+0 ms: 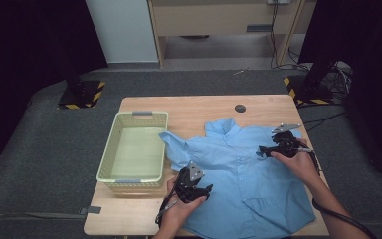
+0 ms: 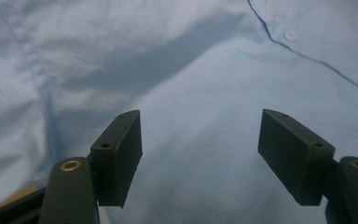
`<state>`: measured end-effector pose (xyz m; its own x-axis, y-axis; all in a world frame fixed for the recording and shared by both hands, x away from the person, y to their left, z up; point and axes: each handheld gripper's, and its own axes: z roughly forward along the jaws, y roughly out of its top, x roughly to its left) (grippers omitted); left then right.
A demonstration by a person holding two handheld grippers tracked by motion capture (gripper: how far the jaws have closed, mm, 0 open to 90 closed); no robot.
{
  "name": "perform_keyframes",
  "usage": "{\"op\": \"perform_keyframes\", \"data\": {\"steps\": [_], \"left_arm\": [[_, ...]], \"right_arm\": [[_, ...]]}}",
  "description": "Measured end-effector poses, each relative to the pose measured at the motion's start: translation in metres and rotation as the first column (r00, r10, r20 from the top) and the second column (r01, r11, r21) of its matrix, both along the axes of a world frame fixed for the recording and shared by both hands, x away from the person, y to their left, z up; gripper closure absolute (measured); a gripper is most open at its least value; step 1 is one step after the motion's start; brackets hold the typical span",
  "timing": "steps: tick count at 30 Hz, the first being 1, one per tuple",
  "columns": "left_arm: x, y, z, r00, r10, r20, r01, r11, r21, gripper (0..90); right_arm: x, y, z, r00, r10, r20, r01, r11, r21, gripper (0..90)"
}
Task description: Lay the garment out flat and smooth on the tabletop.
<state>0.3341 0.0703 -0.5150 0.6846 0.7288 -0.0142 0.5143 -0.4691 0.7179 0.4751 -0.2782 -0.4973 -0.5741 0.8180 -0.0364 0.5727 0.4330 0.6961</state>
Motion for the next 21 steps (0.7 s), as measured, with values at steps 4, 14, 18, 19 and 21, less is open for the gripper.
{"op": "perform_keyframes", "data": {"steps": [4,14,18,19,21], "left_arm": [[-0.005,-0.003,-0.011,0.9997,-0.014,-0.02,0.014,0.9995,0.028,28.1],[-0.009,0.002,-0.017,0.9999,-0.003,0.015,0.003,1.0,0.005,26.7],[-0.005,0.008,-0.018,0.9996,0.016,0.022,-0.016,0.9999,-0.001,26.8],[-0.003,0.01,-0.018,0.9996,0.018,0.021,-0.018,0.9998,0.001,26.9],[0.002,0.013,-0.018,0.9995,0.026,0.02,-0.026,0.9997,0.002,26.9]], "right_arm": [[0.017,-0.002,-0.003,0.9998,-0.016,-0.007,0.016,0.9998,0.009,26.2],[0.072,-0.009,-0.018,0.998,-0.049,-0.038,0.049,0.9987,-0.013,25.3],[0.08,-0.006,-0.028,0.9979,-0.028,-0.058,0.026,0.9992,-0.032,24.8],[0.081,-0.006,-0.03,0.9981,-0.03,-0.054,0.029,0.9995,-0.013,24.8],[0.082,-0.007,-0.032,0.9974,-0.051,-0.051,0.052,0.9985,0.016,24.8]]}}
